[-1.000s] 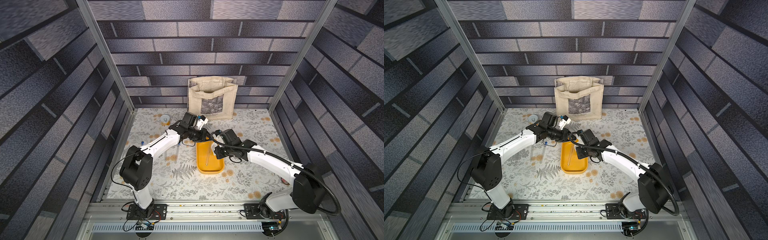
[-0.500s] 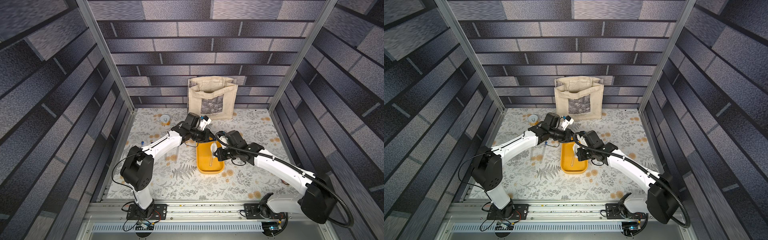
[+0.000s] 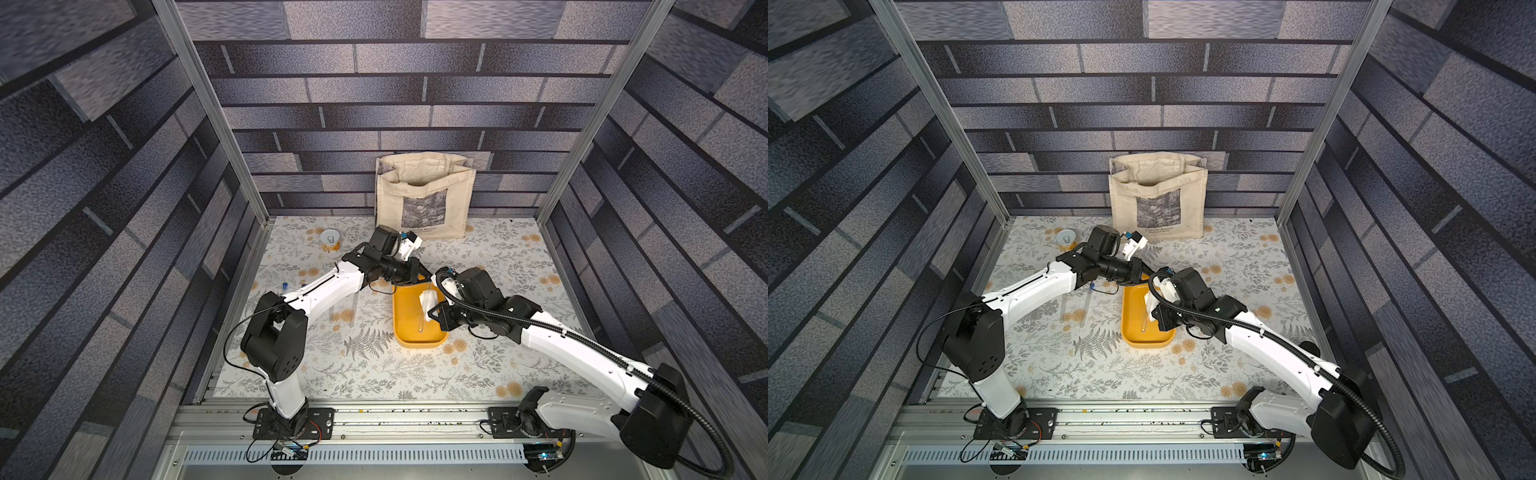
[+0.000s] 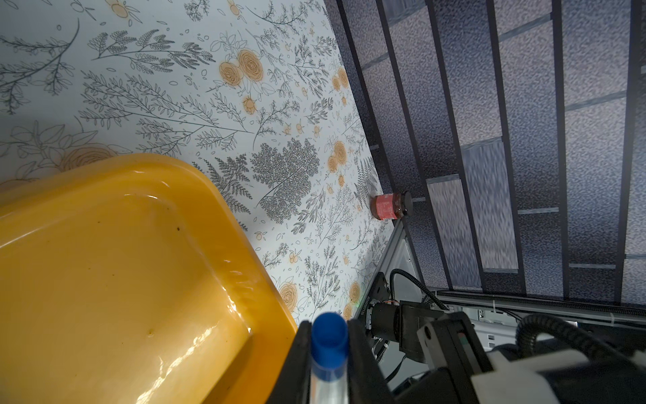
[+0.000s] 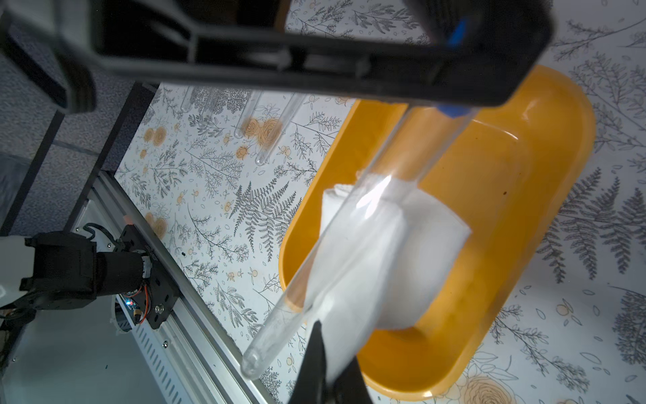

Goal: Wipe the exteriors of test tubes
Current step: Wipe the dirt from the test tube.

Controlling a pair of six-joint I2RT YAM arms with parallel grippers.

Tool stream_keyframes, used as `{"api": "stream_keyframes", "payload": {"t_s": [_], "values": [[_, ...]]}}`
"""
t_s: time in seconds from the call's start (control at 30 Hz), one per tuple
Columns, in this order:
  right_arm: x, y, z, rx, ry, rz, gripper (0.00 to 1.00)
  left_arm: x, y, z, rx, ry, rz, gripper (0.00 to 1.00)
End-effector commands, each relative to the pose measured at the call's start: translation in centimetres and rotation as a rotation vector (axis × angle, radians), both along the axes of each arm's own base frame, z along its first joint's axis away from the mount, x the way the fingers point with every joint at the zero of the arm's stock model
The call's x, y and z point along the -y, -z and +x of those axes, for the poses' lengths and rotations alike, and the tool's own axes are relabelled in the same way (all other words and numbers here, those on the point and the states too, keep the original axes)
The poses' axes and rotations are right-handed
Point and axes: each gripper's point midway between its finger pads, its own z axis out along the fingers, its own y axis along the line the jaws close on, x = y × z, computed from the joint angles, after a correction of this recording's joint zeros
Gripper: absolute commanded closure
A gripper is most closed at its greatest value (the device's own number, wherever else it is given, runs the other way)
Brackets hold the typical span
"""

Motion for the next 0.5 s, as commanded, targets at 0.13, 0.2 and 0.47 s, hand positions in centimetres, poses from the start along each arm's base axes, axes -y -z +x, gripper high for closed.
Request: {"api": "stream_keyframes", "payload": {"t_s": [0.13,0.2,0.47], "values": [[-0.2,0.8,-1.3,0.043,-0.111,-0.034,1.0,0.1,-0.2,0.1,0.031,0.015,0.01,0.83],[-0.3,1.1,-1.8,0.037,-0.132,-0.029,1.0,0.0,-0.3,0.2,0.031,0.014,0.008,0.83],[-0.3,1.2,-2.7,0.116,-0.201,-0.048,1.0,-0.2,0.0,0.2,0.027,0.014,0.013,0.83]]}}
